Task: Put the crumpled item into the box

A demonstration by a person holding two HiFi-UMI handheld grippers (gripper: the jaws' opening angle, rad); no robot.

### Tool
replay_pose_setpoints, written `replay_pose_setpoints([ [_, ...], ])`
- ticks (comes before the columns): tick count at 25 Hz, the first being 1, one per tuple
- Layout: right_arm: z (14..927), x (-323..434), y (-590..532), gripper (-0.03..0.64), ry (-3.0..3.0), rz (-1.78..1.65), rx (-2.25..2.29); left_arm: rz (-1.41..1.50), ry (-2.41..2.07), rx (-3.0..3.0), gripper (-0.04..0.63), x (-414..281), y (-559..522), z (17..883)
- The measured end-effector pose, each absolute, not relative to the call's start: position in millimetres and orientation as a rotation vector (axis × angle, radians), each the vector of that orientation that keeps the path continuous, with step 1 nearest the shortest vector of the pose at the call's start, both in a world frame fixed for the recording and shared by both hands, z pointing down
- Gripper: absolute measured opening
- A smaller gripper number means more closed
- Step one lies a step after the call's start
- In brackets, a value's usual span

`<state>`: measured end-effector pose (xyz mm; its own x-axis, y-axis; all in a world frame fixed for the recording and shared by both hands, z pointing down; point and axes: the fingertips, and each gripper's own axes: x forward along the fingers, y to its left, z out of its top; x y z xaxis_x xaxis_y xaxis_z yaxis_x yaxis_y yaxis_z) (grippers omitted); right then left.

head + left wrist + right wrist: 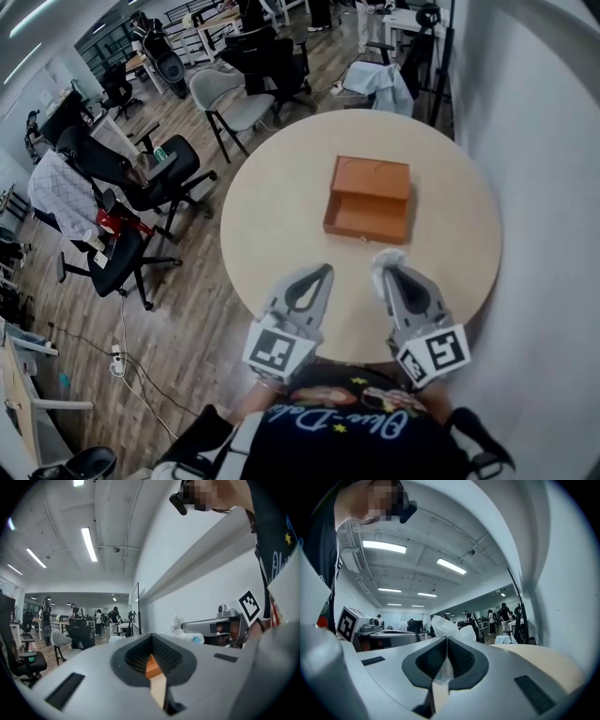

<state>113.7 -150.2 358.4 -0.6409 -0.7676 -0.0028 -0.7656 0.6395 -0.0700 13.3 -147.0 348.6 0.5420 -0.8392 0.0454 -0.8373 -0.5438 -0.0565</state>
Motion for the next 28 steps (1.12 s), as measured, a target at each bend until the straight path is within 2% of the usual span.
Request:
replay_pose_setpoints([
  [28, 379, 77, -276, 0.003, 2.827, -0.150, -1.520, -0.193, 1.418, -2.803, -0.008, -31, -277, 378],
])
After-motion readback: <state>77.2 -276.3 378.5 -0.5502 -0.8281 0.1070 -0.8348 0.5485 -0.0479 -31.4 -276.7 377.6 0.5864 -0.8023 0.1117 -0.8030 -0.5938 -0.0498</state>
